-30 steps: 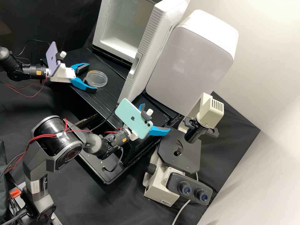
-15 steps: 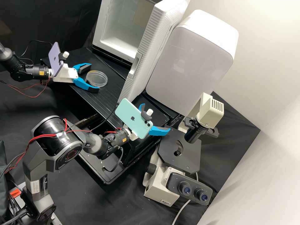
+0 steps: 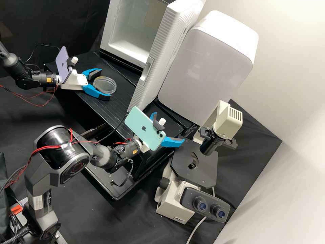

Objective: Place the petri dish in the incubator

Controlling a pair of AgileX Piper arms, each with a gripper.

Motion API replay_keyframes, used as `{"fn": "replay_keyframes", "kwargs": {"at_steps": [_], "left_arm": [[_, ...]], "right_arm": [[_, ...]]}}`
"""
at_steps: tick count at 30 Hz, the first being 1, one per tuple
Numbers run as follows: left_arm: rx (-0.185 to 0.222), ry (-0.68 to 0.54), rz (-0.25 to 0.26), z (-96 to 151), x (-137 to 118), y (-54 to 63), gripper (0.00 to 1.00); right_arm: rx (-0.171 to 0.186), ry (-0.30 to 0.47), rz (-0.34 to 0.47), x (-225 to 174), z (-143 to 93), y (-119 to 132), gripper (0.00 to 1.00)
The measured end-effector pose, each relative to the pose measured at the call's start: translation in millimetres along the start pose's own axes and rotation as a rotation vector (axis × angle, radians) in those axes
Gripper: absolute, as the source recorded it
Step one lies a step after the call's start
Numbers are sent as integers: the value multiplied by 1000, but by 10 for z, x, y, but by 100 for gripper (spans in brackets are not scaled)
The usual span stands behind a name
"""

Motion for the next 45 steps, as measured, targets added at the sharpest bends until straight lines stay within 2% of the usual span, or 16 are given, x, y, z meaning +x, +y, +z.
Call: {"fn": "replay_keyframes", "kwargs": {"at_steps": [1, 2, 17, 45], "left_arm": [[0, 0, 0, 0, 0, 0, 100], [0, 0, 0, 0, 0, 0, 0], [-2, -8, 22, -15, 77, -42, 0], [-7, -8, 20, -17, 78, -47, 0]], "right_arm": [[0, 0, 0, 0, 0, 0, 100], [0, 0, 0, 0, 0, 0, 100], [0, 0, 0, 0, 0, 0, 100], [0, 0, 0, 0, 0, 0, 100]]}}
